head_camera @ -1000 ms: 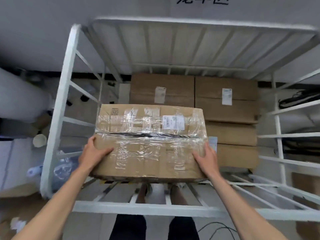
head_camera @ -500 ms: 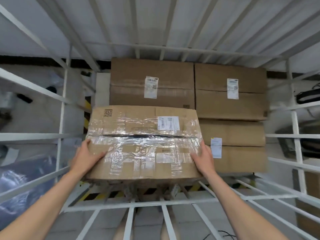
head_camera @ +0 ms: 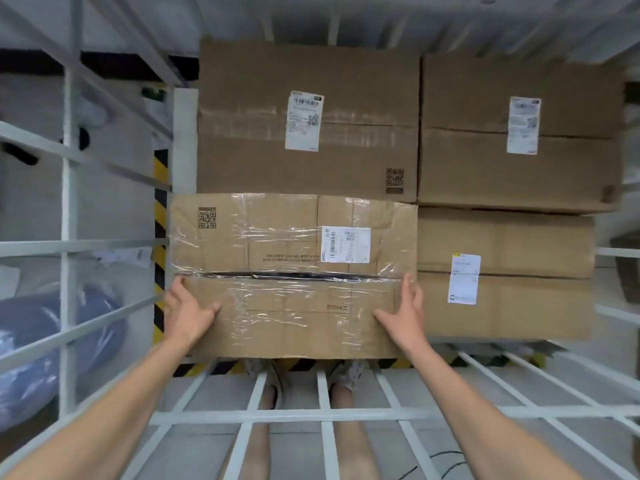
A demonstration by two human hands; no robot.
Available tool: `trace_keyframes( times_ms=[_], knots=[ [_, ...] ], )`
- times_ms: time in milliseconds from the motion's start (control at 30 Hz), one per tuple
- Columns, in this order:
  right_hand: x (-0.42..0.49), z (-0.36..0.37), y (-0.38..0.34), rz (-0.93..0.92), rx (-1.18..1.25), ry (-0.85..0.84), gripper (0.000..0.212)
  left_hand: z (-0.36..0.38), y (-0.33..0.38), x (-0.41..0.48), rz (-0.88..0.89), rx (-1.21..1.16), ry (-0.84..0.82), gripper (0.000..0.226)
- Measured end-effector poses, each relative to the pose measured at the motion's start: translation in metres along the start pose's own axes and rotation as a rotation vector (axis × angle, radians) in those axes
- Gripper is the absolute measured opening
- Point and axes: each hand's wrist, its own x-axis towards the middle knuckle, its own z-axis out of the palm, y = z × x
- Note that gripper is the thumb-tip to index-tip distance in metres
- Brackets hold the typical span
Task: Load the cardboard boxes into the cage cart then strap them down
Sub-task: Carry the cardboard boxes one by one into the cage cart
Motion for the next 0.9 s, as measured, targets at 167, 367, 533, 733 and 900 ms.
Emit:
trace_keyframes(
  times_ms=[167,367,533,733,900],
  knots=[
    [0.016,0.017,0.014,0.014,-0.202,0.014,0.113,0.017,-0.002,0.006,0.007,0.086,0.067,0.095],
    [0.010,-0.008,0.012,-0.028,-0.332,-0.108,0.111,-0.004,0.009,-0.011,-0.008,0.076,-0.027,0.099],
    [-0.043,-0.056,-0.030,-0.101,-0.358,-0.098,0.096,-0.019,0.055,-0.093,-0.054,0.190,-0.032,0.101],
    [-0.173,-0.145,-0.064,-0.085,-0.389,-0.085,0.085,-0.057,0.125,-0.246,0.145,0.300,-0.101,0.093],
    [-0.266,-0.223,-0.067,-0.053,-0.387,0.045,0.079,-0.069,0.178,-0.353,0.333,0.281,-0.189,0.084]
  ],
)
